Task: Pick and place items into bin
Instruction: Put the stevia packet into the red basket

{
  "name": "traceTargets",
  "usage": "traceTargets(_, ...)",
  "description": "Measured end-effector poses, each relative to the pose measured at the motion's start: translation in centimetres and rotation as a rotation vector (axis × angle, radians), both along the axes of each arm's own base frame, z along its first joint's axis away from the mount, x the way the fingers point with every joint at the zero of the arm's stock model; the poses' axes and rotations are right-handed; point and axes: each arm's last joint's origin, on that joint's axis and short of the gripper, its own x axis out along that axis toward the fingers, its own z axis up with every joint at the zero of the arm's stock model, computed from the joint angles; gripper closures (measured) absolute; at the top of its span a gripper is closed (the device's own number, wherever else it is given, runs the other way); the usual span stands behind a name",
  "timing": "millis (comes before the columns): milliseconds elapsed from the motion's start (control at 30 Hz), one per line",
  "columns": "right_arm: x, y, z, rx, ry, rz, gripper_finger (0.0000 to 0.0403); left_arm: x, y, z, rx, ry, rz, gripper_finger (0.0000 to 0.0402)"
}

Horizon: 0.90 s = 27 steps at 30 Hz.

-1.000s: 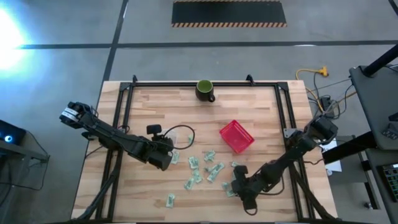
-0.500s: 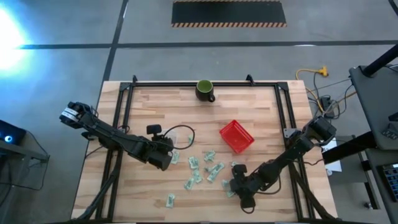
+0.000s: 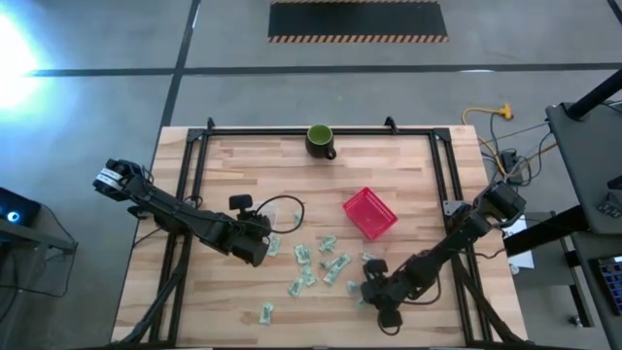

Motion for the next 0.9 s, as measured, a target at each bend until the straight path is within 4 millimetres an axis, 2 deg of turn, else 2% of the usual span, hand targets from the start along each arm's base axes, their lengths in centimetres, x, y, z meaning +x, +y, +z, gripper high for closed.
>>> traceTargets(200, 0.0, -0.1, 0.7, 0.012, -0.021, -0.007, 0.0389, 0.0, 0.0, 0.0, 0.000, 0.000, 0.000, 0.0299)
traceTargets(500, -0.6, -0.7, 3.1, 0.009, -0.074, -0.048, 0.0394, 0.0, 0.0, 0.0, 0.000, -0.001, 0.000, 0.0299)
traceTargets(700, -2.2, -2.6, 6.2, -0.099, -0.117, -0.159, 0.0394, 0.0, 0.0, 0.0, 0.006, -0.002, 0.001, 0.0299)
traceTargets(900, -4.4, -5.8, 9.5, -0.266, -0.205, -0.334, 0.0394, 0.0, 0.1, 0.0, 0.031, -0.015, 0.008, 0.0299)
